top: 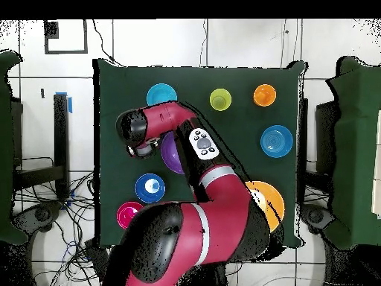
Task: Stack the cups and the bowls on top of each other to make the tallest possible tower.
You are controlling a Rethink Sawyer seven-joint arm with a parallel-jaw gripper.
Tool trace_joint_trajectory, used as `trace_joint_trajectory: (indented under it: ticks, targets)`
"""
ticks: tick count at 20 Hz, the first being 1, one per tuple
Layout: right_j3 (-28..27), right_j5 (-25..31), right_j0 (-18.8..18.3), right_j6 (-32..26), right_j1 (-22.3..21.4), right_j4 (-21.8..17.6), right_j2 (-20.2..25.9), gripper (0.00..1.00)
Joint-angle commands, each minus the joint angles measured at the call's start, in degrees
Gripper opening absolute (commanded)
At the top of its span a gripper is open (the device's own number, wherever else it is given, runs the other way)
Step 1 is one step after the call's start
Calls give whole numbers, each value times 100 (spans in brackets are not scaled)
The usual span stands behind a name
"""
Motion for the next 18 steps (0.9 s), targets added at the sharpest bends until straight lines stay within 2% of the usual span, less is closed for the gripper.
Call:
trace_joint_trajectory:
  ticks: [1, 4, 9, 18]
  targets:
    - [1659, 145, -32, -610, -1502, 79, 125, 100]
    - [1795, 35, -75, -640, -1756, 86, 223, 100]
    - [1663, 114, -76, -729, -1751, 31, 216, 100]
    - [1359, -161, -251, -1003, -1634, -206, 204, 100]
